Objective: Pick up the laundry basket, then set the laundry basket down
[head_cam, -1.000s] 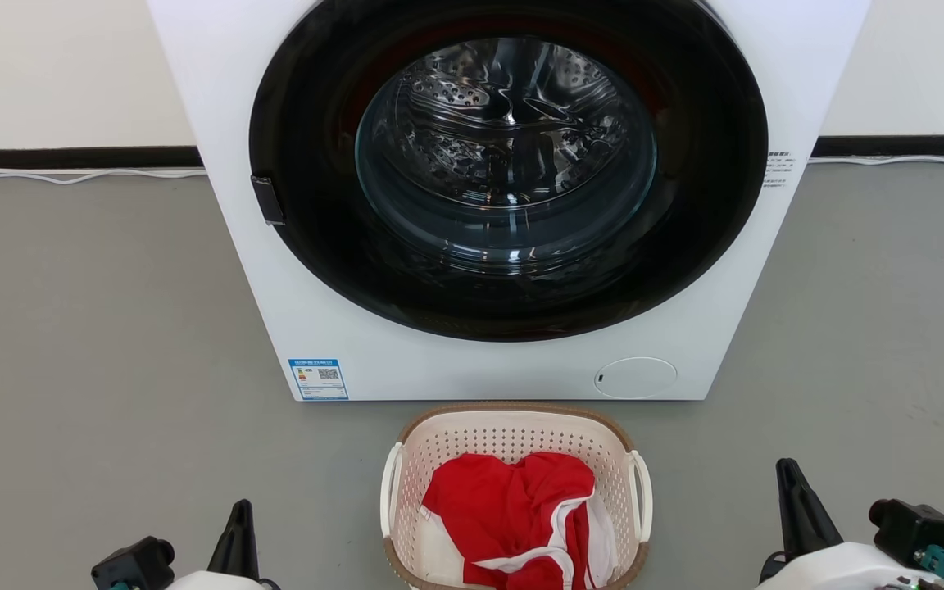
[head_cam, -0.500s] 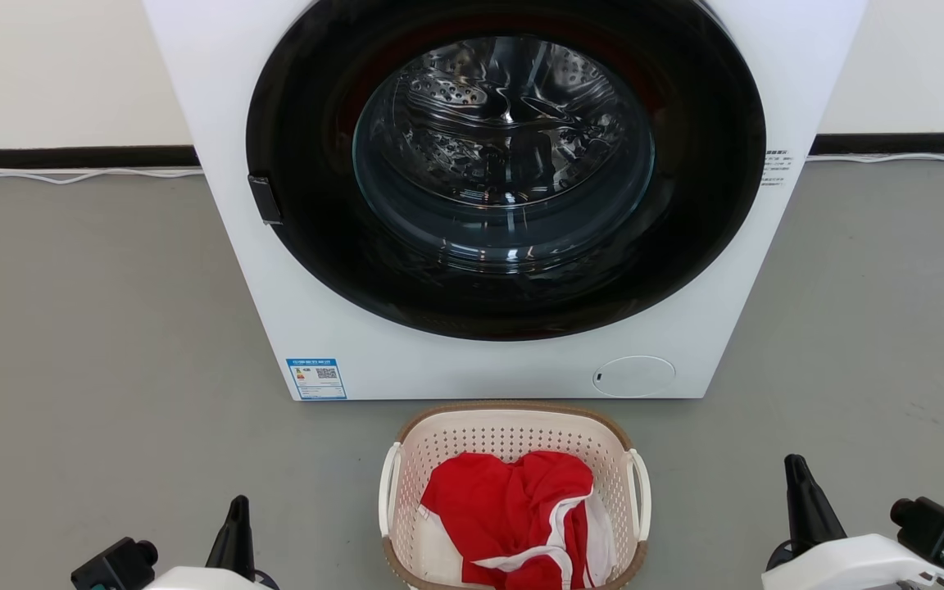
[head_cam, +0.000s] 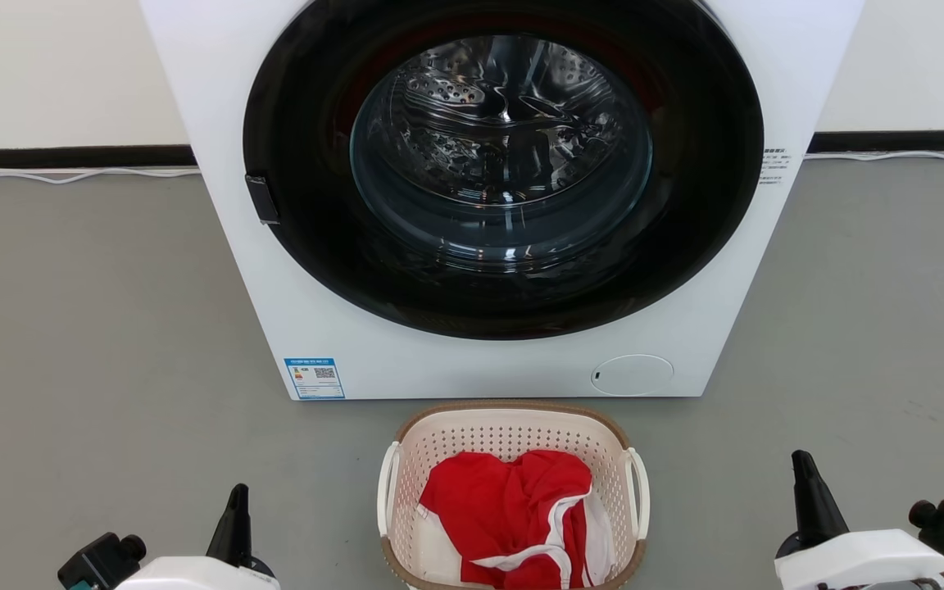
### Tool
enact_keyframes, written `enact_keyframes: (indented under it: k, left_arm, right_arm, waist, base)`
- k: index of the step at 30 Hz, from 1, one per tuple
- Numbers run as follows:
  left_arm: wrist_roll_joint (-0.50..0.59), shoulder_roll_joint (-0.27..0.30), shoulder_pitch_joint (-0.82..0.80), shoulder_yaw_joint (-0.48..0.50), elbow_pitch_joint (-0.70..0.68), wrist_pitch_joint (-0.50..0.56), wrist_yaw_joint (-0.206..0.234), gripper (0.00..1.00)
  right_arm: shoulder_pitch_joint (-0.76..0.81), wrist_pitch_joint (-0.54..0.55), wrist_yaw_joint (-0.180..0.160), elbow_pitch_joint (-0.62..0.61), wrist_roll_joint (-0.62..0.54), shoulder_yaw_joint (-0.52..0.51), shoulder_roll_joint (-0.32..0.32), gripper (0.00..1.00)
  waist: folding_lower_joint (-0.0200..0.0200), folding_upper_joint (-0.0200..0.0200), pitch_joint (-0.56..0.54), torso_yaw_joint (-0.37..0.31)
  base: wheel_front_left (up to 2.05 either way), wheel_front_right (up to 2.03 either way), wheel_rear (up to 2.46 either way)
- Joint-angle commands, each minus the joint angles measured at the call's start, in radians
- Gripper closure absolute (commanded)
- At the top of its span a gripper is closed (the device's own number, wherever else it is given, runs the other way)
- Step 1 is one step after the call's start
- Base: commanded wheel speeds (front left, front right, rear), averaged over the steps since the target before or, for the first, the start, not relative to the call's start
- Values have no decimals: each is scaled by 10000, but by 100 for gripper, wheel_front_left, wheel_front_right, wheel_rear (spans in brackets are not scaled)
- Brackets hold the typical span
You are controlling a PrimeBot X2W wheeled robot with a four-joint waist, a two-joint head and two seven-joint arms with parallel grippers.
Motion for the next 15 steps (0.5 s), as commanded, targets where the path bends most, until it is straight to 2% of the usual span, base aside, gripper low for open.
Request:
enact_keyframes:
  k: [1, 15]
  left_arm:
    - [-292, 97, -509, 201, -320, 44, -122, 100]
    - [-1848, 117, -613, 328, -512, 458, -269, 100]
  right_arm:
    - [-489, 83, 35, -311, 326, 67, -90, 100]
    - [-559, 486, 43, -514, 2170, 43, -97, 100]
  waist:
    - [-1, -1, 2, -2]
    - [-1, -1, 23, -35]
  base:
    - [0, 0, 0]
    - [0, 0, 0]
